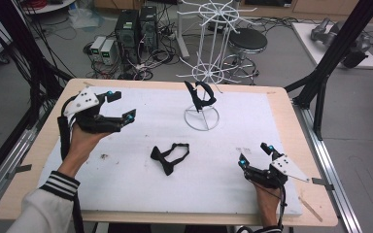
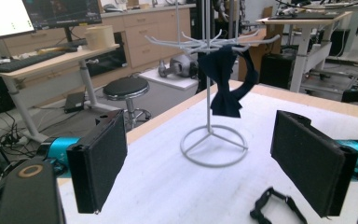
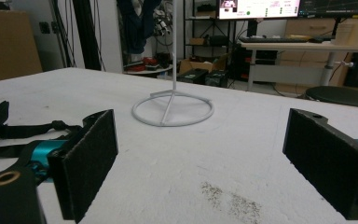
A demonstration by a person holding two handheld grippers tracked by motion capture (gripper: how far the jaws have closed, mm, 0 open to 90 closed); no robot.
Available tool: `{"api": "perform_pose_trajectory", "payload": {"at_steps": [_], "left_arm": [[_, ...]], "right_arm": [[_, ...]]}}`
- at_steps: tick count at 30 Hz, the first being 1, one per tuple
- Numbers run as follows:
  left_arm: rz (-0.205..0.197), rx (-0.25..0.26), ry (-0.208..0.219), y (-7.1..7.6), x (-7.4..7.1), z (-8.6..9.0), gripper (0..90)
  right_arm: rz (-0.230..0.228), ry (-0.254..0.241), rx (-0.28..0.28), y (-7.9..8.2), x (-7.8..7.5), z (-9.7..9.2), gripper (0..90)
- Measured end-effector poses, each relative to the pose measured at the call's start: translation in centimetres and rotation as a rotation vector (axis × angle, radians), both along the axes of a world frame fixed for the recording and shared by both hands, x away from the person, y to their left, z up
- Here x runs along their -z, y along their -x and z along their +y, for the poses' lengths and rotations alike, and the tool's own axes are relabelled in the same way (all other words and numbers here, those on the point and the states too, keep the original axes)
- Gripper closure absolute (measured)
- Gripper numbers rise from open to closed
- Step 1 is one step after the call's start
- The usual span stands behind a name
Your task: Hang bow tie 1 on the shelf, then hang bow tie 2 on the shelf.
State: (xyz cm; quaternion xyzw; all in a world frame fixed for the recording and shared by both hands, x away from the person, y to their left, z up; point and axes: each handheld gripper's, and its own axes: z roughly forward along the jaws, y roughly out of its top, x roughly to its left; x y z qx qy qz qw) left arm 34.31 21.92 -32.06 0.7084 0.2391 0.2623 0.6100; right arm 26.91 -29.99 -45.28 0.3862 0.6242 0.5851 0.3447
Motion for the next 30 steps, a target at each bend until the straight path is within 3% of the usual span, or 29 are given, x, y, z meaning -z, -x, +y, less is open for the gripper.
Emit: {"api": "perform_pose_trajectory", "payload": {"at_steps": [3,13,30], "left_arm": [[-0.013,0.001,0.009,0.9,0.9,0.8,18.9],[0.003,-0.003,0.022,2.4,3.4,2.3,18.8],[0.015,-0.014,0.035,2.8,4.7,3.5,18.8]], "right_arm": [[0.007,-0.003,-0.001,0.0,0.0,0.0,9.5],[0.007,-0.004,0.001,0.1,0.0,0.0,9.5],[-0.003,0.000,0.002,0.1,0.0,0.0,9.5]]}}
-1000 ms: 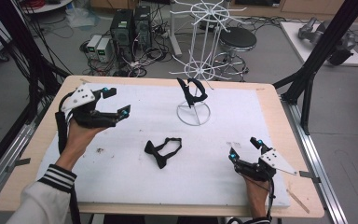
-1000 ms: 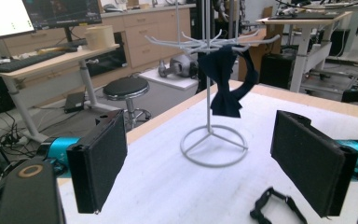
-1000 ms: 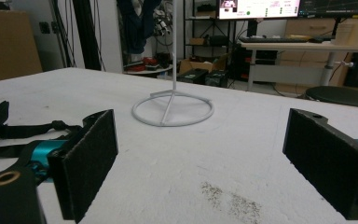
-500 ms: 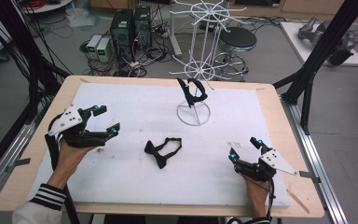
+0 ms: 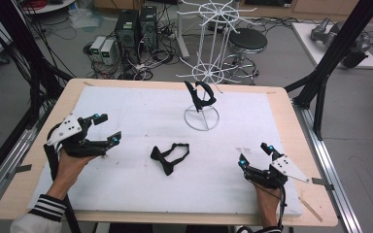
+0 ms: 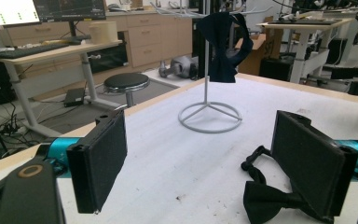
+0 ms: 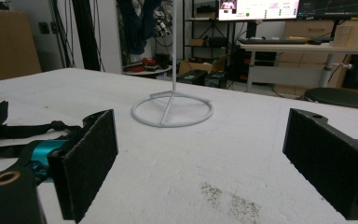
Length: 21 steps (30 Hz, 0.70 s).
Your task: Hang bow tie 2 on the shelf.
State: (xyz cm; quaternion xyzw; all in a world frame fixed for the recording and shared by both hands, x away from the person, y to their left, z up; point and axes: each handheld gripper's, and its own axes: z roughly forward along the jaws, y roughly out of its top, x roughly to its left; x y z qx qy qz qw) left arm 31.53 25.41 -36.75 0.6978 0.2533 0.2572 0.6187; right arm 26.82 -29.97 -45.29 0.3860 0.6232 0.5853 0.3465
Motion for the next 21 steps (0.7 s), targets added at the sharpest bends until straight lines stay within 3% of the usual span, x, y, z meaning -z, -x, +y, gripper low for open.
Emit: {"api": "perform_pose_trajectory", "payload": {"at_steps": [21], "left_arm": [[0.003,0.025,-0.019,-0.54,-0.69,-0.27,18.7]], "right_arm": [[0.006,-0.006,-0.001,0.03,0.00,-0.02,9.5]]}}
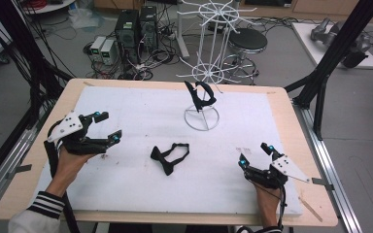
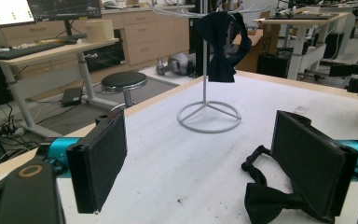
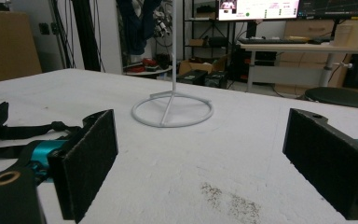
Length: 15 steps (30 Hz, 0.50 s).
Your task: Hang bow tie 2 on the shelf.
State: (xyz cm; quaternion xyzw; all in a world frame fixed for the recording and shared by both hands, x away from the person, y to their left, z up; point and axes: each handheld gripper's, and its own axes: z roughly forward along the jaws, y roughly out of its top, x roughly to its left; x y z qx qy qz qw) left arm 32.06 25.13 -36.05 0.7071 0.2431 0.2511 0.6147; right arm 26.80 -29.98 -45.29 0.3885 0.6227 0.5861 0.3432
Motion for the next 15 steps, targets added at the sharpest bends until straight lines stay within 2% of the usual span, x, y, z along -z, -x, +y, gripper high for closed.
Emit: {"api": "perform_pose_trajectory", "payload": {"at_steps": [7,11,15], "left_arm": [[0.005,0.059,-0.008,-0.6,-0.2,-0.4,17.6],[0.007,0.082,-0.034,-1.0,-0.2,-0.8,15.9],[0.007,0.106,-0.043,-1.1,-0.3,-1.1,15.3]], "right_arm": [[0.000,0.000,0.000,0.0,0.0,0.0,9.5],[0.001,0.000,0.000,0.0,0.0,0.0,9.5],[0.001,0.001,0.000,0.0,0.0,0.0,9.5]]}}
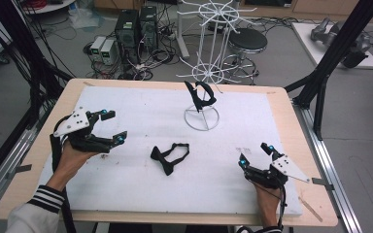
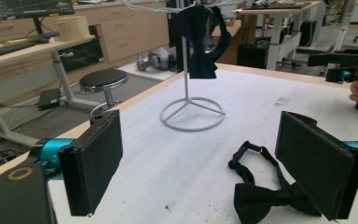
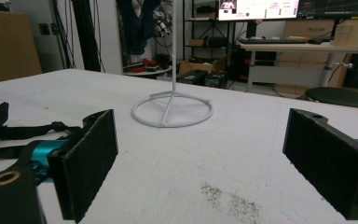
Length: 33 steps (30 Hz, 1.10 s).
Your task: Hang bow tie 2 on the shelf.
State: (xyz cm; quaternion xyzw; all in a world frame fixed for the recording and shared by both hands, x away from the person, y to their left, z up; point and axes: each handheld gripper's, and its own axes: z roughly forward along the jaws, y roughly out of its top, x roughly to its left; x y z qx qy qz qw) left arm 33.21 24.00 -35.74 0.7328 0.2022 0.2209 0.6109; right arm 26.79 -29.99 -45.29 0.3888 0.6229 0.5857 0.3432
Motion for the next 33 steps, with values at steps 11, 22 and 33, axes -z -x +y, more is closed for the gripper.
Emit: {"api": "perform_pose_trajectory", "payload": {"at_steps": [11,22,33], "left_arm": [[0.023,0.066,-0.035,-0.7,-0.4,-0.9,14.8],[0.062,0.142,-0.095,-1.8,0.2,-2.3,14.7],[0.091,0.221,-0.187,-2.8,0.2,-3.8,14.8]], "right_arm": [[0.000,0.000,0.002,0.0,0.0,0.0,9.5],[-0.002,0.000,0.001,0.0,0.0,0.0,9.5],[-0.003,-0.002,0.000,0.0,0.0,0.0,9.5]]}}
